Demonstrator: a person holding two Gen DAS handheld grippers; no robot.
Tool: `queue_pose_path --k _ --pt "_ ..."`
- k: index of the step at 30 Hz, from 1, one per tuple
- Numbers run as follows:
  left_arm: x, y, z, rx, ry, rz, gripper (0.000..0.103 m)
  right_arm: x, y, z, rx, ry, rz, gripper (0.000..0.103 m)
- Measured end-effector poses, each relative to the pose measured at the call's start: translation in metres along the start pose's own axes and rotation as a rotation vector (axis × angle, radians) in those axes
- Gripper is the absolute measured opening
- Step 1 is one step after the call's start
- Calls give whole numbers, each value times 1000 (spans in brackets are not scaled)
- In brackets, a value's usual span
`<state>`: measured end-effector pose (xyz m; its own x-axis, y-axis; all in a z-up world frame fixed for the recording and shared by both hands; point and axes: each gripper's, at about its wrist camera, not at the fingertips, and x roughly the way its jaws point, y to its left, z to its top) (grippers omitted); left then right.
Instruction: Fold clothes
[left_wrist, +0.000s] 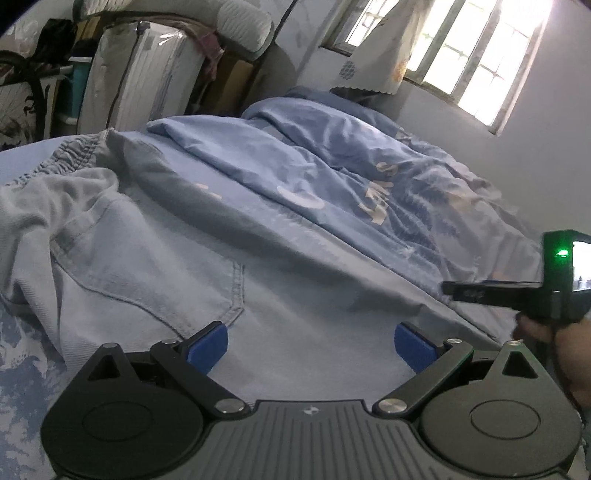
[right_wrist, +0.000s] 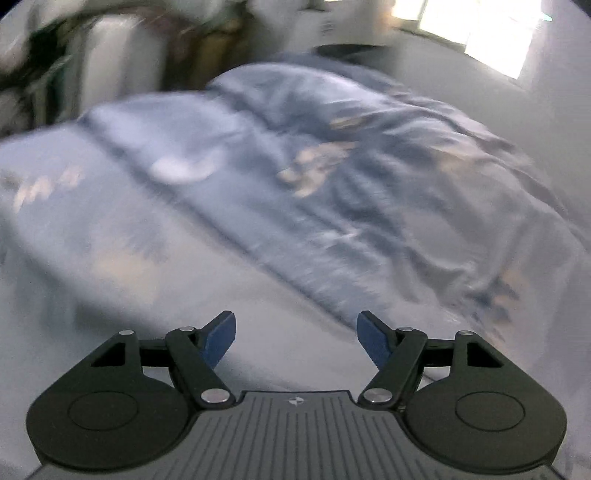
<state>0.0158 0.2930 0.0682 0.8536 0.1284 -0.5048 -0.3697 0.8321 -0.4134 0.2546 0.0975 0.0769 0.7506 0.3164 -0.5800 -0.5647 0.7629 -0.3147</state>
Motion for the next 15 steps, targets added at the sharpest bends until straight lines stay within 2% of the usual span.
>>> queue_pose_path --k 3,7,15 --pt "-3 -2 2 4 -11 -2 100 -16 -15 -3 43 -10 -36 74" --pt "-7 -3 8 1 -36 -7 100 -63 -42 -20 87 -38 -56 74" --pt "-22 -16 19 20 -89 -54 100 -211 -122 -44 267 -108 -198 74"
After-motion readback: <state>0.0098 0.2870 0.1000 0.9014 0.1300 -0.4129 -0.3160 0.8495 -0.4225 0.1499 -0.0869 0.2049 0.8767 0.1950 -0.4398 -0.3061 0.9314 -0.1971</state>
